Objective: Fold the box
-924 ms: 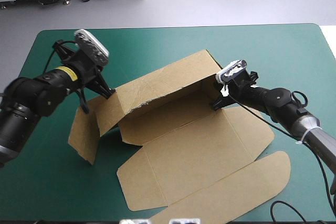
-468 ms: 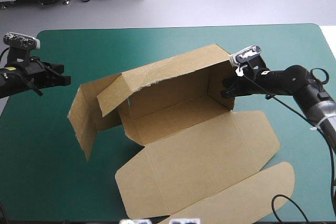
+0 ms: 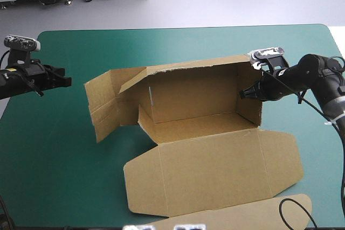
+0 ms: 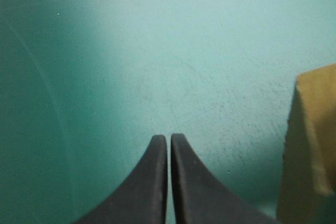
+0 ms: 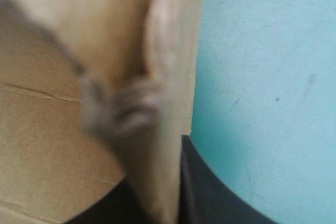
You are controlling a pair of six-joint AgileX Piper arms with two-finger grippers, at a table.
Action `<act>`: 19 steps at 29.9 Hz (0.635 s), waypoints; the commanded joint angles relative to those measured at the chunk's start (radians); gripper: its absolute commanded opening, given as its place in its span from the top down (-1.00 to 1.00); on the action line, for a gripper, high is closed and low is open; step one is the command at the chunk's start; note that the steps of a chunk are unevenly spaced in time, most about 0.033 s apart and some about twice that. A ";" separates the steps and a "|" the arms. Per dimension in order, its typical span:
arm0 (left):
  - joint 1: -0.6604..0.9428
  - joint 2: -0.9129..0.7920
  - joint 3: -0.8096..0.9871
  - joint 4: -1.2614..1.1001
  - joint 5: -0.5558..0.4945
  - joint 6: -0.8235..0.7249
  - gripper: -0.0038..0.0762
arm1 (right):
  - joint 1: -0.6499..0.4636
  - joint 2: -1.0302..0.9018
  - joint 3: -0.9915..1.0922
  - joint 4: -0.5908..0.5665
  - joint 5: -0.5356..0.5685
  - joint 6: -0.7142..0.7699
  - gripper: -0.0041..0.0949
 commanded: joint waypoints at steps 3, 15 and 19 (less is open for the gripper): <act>0.002 -0.027 -0.028 -0.055 -0.044 0.001 0.89 | -0.009 0.020 -0.035 0.000 0.097 0.073 0.95; 0.002 -0.027 -0.028 -0.066 -0.037 -0.003 0.89 | -0.009 0.206 -0.152 -0.002 0.069 0.124 0.95; 0.002 -0.027 -0.028 -0.077 -0.021 -0.003 0.89 | -0.009 0.280 -0.221 0.000 0.120 0.124 0.95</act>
